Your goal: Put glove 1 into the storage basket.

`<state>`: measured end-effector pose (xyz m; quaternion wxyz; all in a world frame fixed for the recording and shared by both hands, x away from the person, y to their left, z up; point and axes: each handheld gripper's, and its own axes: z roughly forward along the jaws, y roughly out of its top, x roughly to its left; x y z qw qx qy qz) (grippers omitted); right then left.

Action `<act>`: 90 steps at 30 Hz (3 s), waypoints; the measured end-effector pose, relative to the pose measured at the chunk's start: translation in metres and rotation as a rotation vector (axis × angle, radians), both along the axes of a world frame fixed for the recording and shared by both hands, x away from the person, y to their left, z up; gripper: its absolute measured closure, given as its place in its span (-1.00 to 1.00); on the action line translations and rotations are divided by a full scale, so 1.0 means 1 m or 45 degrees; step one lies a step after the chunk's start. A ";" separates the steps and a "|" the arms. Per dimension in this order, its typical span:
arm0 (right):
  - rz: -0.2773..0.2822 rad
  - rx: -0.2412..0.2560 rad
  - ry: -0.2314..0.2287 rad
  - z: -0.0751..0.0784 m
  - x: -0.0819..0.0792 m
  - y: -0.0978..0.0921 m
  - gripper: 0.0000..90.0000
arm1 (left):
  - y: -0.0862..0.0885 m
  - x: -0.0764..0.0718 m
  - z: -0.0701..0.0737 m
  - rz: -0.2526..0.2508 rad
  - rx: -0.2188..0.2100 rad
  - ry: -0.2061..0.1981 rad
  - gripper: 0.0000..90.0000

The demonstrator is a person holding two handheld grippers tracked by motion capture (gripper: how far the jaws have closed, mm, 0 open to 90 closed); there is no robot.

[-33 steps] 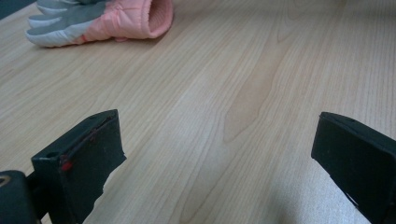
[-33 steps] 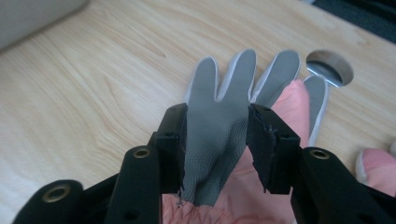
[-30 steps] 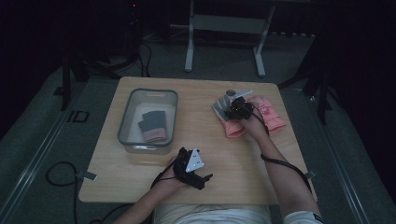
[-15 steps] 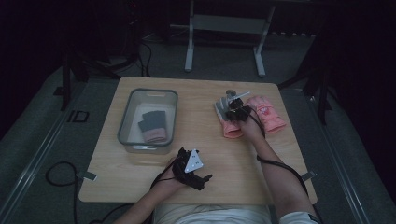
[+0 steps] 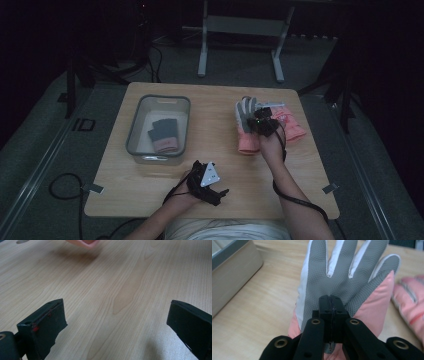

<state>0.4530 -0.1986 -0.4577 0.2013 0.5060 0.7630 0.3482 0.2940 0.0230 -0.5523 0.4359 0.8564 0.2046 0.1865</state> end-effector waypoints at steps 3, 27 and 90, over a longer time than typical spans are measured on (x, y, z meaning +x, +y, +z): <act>-0.046 -0.001 0.002 -0.002 -0.021 0.006 0.99 | 0.001 -0.002 0.001 0.013 -0.004 -0.006 -0.96; -0.131 0.082 0.124 -0.068 -0.044 0.044 0.96 | 0.011 -0.007 -0.001 0.043 -0.034 0.012 -0.96; 0.060 -0.171 0.003 -0.023 0.097 -0.144 0.05 | 0.015 -0.010 -0.001 0.034 -0.059 0.023 -0.96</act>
